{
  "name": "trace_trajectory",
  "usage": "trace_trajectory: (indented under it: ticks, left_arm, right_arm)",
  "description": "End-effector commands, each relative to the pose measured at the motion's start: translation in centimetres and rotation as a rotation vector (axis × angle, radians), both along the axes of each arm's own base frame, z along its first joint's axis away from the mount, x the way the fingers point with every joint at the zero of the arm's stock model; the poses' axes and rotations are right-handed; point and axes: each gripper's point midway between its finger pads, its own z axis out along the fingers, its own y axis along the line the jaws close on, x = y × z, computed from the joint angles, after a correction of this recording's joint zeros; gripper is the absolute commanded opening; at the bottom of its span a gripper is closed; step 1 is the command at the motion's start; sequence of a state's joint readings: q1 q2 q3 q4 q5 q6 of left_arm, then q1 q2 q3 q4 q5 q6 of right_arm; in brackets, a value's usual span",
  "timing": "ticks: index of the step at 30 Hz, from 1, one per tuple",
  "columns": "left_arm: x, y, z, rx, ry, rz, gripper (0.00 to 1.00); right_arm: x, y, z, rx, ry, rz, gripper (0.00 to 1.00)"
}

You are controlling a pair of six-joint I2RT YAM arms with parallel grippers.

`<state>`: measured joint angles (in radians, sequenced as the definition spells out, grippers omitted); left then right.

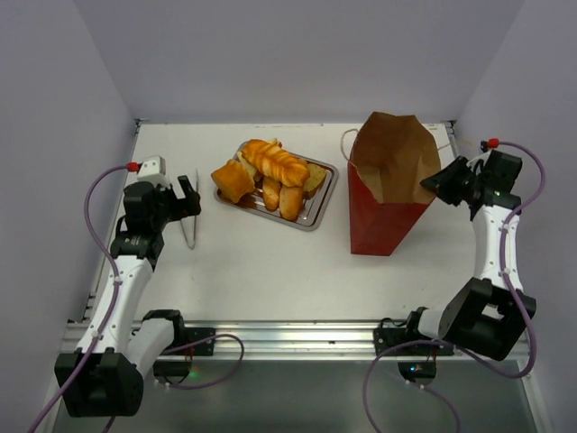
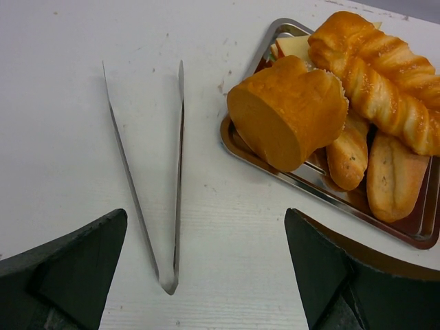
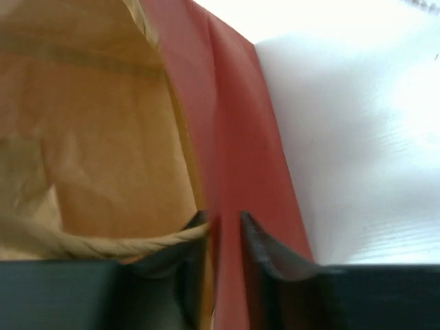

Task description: Take the fake bread out of the paper bag

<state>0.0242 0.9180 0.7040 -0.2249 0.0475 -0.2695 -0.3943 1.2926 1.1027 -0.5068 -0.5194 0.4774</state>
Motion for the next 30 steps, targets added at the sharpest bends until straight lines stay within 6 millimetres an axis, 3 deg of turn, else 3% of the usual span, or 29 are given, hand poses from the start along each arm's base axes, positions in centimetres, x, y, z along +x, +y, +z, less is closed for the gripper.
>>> trace_trajectory:
  ticks: [1, 2, 6, 8, 14, 17, 24, 30]
  left_arm:
    - [0.3, -0.8, 1.3, -0.013, -0.058, -0.047, 1.00]
    - [0.3, -0.9, 1.5, -0.015, -0.069, -0.058, 1.00]
    - [-0.1, -1.8, 1.9, -0.032, -0.091, -0.103, 1.00]
    - [-0.4, -2.0, 2.0, -0.034, -0.100, -0.113, 1.00]
    - [-0.7, -2.7, 2.6, -0.045, -0.128, -0.154, 1.00]
    - [-0.9, -3.1, 2.8, -0.050, -0.137, -0.170, 1.00]
    - [-0.9, -3.4, 2.6, -0.053, -0.133, -0.185, 1.00]
    - [-1.5, -4.1, 3.4, -0.058, -0.161, -0.220, 1.00]
  right_arm:
    - [0.2, -1.2, 2.8, -0.115, -0.115, -0.024, 0.32]
    - [0.2, -1.4, 2.8, -0.150, -0.121, -0.007, 0.49]
    - [0.0, -1.8, 4.0, -0.251, -0.165, 0.037, 0.84]
    - [-0.3, -1.7, 5.6, -0.303, -0.214, 0.067, 0.99]
    - [-2.4, -2.0, 9.9, -0.436, -0.265, 0.069, 0.99]
    - [-3.9, -3.0, 10.7, -0.506, -0.245, 0.012, 0.99]
    - [-6.8, -2.1, 10.5, -0.566, -0.244, 0.057, 0.99]
    - [-8.5, -3.3, 10.7, -0.637, -0.228, -0.034, 0.99]
